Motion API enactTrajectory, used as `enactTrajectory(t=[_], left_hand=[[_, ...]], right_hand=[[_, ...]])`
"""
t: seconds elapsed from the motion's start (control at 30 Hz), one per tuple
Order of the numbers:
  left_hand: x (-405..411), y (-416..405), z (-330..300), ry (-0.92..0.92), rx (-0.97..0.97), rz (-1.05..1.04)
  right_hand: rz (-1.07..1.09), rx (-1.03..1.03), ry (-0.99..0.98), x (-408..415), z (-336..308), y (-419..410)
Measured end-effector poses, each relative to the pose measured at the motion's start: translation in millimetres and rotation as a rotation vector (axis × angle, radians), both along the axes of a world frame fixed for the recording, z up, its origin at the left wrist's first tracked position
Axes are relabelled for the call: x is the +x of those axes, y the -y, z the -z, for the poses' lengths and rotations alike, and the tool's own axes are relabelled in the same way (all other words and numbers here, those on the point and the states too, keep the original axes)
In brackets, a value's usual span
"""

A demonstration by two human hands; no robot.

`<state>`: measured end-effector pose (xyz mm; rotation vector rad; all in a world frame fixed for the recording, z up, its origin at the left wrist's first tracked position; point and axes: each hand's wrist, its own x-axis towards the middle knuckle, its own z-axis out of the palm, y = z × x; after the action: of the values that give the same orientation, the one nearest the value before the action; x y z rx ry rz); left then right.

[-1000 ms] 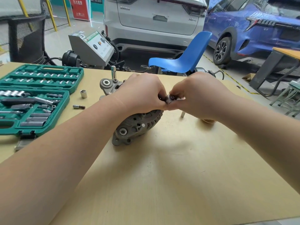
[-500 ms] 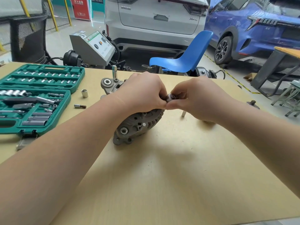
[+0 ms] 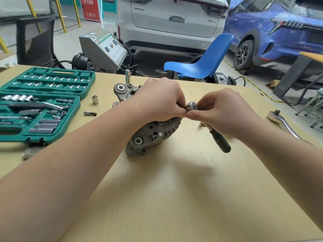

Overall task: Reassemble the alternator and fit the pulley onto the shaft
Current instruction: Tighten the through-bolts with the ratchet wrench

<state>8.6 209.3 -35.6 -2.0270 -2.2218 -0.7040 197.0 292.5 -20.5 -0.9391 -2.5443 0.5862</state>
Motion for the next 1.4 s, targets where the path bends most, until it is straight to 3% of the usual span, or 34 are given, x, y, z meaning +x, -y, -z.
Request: enactTrajectory(t=[0.27,0.37,0.6,0.7,0.8,0.9,1.0,1.2,1.27,1.4], left_hand=[[1,2,0,-0.012,0.021,-0.018],[2,4,0,-0.035,0.039,-0.039],[3,4,-1,-0.046,0.017,-0.041],[2,3,-2,-0.041,0.002,-0.052],[2,4,-2,-0.021,-0.003,-0.045],[1,4,-3,-0.002,-0.017,-0.028],[1,4,-1,-0.001,0.01,-0.043],[1,2,0,-0.031,-0.001,-0.045],[1,3,0,-0.035,0.002,-0.042],[2,4,-2,-0.006,0.002,-0.047]], right_hand=[[-0.323,0.488,0.189,-5,-19,-11],[-0.343,0.495,0.251,-10,-28,-13],[-0.072,0.164,0.136,-11,-13,-1],[-0.096,0.358,0.219,-12,-15,2],[-0.246,0.61,0.355,-12,-27,0],[-0.364,0.735,0.471,-16,-37,-2],[-0.272,0.708,0.521,-22,-38,-1],[-0.093,0.358,0.358,-24,-28,6],[-0.124,0.4,0.396,-23,-32,8],[-0.352,0.723,0.569,-24,-44,6]])
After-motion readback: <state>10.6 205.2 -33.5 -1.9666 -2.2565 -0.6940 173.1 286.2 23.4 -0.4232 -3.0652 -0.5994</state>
